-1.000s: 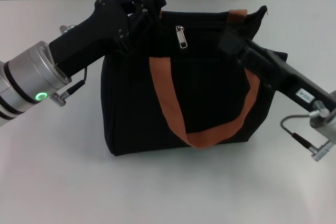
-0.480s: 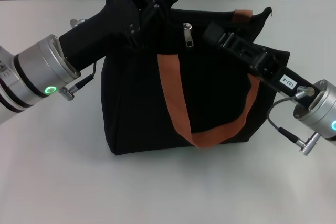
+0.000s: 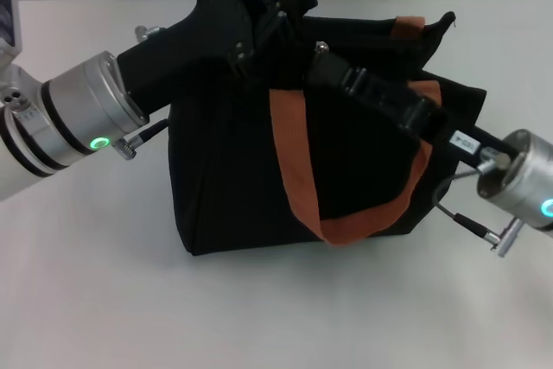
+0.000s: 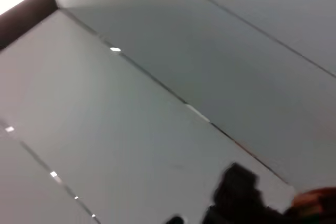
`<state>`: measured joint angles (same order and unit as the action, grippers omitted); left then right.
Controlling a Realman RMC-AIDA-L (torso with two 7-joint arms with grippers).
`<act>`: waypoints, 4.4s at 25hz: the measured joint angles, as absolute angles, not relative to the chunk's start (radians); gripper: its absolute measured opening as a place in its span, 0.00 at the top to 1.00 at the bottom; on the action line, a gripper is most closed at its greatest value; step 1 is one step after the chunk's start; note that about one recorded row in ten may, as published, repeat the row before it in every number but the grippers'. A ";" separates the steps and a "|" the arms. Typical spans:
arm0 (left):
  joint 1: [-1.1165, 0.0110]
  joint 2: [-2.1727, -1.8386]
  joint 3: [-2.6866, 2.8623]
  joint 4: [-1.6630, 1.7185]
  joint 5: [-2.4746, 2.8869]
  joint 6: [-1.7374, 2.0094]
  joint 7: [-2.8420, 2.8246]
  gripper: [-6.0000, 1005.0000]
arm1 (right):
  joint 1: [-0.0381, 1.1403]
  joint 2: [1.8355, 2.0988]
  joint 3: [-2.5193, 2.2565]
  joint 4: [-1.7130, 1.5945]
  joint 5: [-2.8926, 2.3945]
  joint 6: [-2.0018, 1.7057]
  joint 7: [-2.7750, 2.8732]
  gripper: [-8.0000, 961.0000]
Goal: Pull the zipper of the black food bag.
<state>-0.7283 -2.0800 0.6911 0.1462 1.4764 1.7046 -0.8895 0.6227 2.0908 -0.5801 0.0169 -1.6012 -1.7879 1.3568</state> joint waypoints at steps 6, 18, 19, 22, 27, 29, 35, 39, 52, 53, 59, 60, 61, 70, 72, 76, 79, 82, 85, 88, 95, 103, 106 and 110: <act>-0.735 -2.080 0.692 0.140 1.471 1.685 -0.880 0.92 | 0.578 2.090 -0.572 0.014 -1.596 -1.931 1.109 0.60; -0.756 -2.080 0.693 0.141 1.472 1.691 -0.866 0.91 | 0.526 2.082 -0.573 -0.279 -1.600 -1.778 1.587 0.60; -0.757 -2.080 0.693 0.141 1.472 1.688 -0.866 0.91 | 0.529 2.082 -0.580 -0.291 -1.601 -1.780 1.602 0.60; -0.761 -2.080 0.693 0.141 1.472 1.682 -0.866 0.91 | 0.539 2.082 -0.610 -0.321 -1.601 -1.782 1.647 0.60; -0.765 -2.080 0.693 0.141 1.472 1.679 -0.866 0.91 | 0.537 2.082 -0.685 -0.424 -1.602 -1.776 1.712 0.60; -0.768 -2.080 0.693 0.141 1.472 1.679 -0.866 0.91 | 0.518 2.084 -0.713 -0.493 -1.602 -1.777 1.714 0.60; -0.773 -2.080 0.693 0.141 1.471 1.663 -0.866 0.90 | 0.492 2.085 -0.760 -0.599 -1.602 -1.734 1.706 0.61; -0.775 -2.080 0.693 0.141 1.471 1.651 -0.866 0.90 | 0.502 2.084 -0.763 -0.611 -1.602 -1.712 1.709 0.61; -0.812 -2.080 0.691 0.130 1.471 1.647 -0.853 0.89 | 0.529 2.083 -0.828 -0.622 -1.598 -1.638 1.791 0.64; -0.814 -2.080 0.690 0.130 1.471 1.647 -0.853 0.89 | 0.531 2.083 -0.832 -0.622 -1.597 -1.634 1.798 0.64; -0.821 -2.080 0.686 0.130 1.471 1.645 -0.851 0.89 | 0.548 2.084 -0.851 -0.620 -1.596 -1.625 1.807 0.65; -0.822 -2.080 0.686 0.130 1.471 1.644 -0.848 0.89 | 0.550 2.084 -0.857 -0.620 -1.595 -1.625 1.807 0.65; -0.823 -2.080 0.686 0.130 1.471 1.642 -0.845 0.89 | 0.551 2.084 -0.861 -0.621 -1.595 -1.625 1.807 0.65; -0.823 -2.081 0.684 0.129 1.471 1.639 -0.842 0.88 | 0.554 2.085 -0.868 -0.622 -1.592 -1.633 1.803 0.67; -0.823 -2.081 0.684 0.126 1.470 1.638 -0.842 0.88 | 0.556 2.085 -0.868 -0.622 -1.591 -1.633 1.803 0.67; -0.823 -2.081 0.682 0.122 1.469 1.637 -0.841 0.88 | 0.556 2.085 -0.865 -0.615 -1.582 -1.630 1.803 0.68; -0.822 -2.082 0.682 0.120 1.468 1.637 -0.841 0.88 | 0.556 2.085 -0.870 -0.613 -1.571 -1.637 1.801 0.69; -0.819 -2.082 0.682 0.120 1.468 1.637 -0.841 0.87 | 0.556 2.085 -0.864 -0.607 -1.567 -1.628 1.800 0.69; -0.817 -2.082 0.683 0.119 1.468 1.637 -0.841 0.87 | 0.556 2.085 -0.862 -0.600 -1.565 -1.627 1.798 0.70; -0.816 -2.082 0.683 0.117 1.467 1.640 -0.841 0.87 | 0.555 2.085 -0.868 -0.596 -1.565 -1.627 1.773 0.70; -0.815 -2.082 0.683 0.113 1.466 1.645 -0.840 0.86 | 0.554 2.086 -0.866 -0.570 -1.549 -1.622 1.745 0.76; -0.814 -2.082 0.683 0.107 1.466 1.648 -0.841 0.86 | 0.554 2.084 -0.863 -0.562 -1.549 -1.598 1.777 0.98; -0.814 -2.082 0.683 0.107 1.466 1.649 -0.841 0.86 | 0.545 2.084 -0.861 -0.561 -1.542 -1.598 1.778 0.99; -0.812 -2.082 0.681 0.107 1.460 1.656 -0.841 0.86 | 0.534 2.083 -0.860 -0.557 -1.537 -1.598 1.781 0.99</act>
<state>-0.8119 -2.0816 0.6815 0.1069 1.4602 1.6562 -0.8406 0.5338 2.0826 -0.8605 -0.5574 -1.5370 -1.5983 1.7813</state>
